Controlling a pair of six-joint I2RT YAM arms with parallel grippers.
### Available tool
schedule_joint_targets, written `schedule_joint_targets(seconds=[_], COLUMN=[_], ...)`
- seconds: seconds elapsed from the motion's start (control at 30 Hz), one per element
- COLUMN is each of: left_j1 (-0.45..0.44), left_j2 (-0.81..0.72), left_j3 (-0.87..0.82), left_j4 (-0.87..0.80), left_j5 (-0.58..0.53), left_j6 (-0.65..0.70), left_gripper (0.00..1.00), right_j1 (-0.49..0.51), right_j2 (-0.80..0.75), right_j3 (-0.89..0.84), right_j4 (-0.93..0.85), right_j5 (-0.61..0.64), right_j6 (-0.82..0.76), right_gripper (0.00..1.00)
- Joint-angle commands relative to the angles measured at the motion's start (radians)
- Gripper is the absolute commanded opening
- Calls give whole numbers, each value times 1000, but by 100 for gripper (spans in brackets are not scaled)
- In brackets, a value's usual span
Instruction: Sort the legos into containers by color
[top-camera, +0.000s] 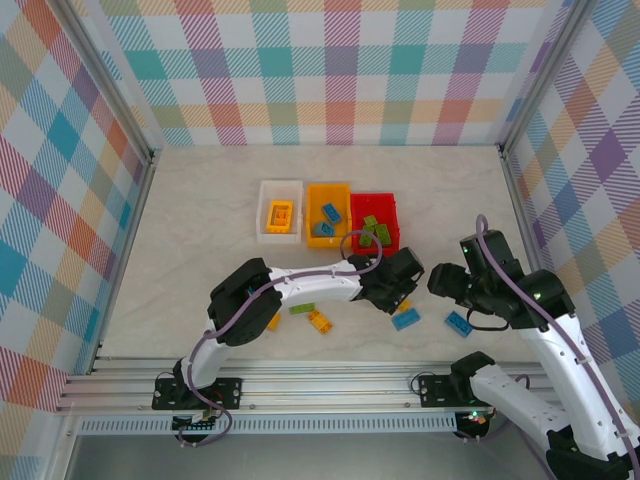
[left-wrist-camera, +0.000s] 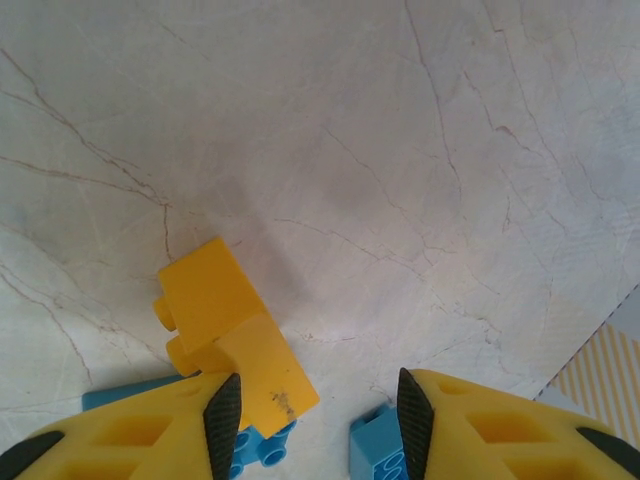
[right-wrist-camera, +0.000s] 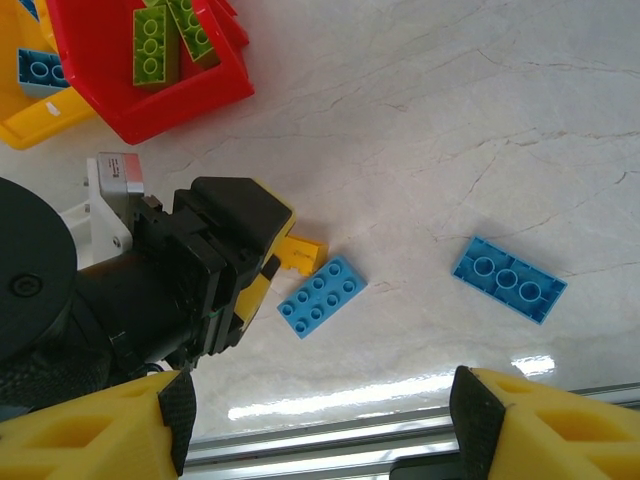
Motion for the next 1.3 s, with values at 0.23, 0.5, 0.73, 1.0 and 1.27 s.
schedule_joint_targets(seconds=[0.23,0.5,0.73,1.0,1.27], left_j1=[8,2,2,12,19], left_j2=[-101,-75,14,81,20], left_j3=[62,-9,47,72,43], left_j4=[-172,-107,-92,-63,-64], left_j5=[-181,-73,-11,5,-83], left_j6=[115,-5,-49,-63,-22], left_gripper=[51,57,60,49,19], right_j1=[-2,-2,-2,-2,-2], right_j2=[-18,-31,-38,-47,-52], right_j3=[-30,-22,-13,-14,-23], right_j4=[8,20,9,6,17], right_j5=[-15,-9,-5,-5,-10], right_j6=[11,9,11,13,8], right_gripper=[70,70,70,70,70])
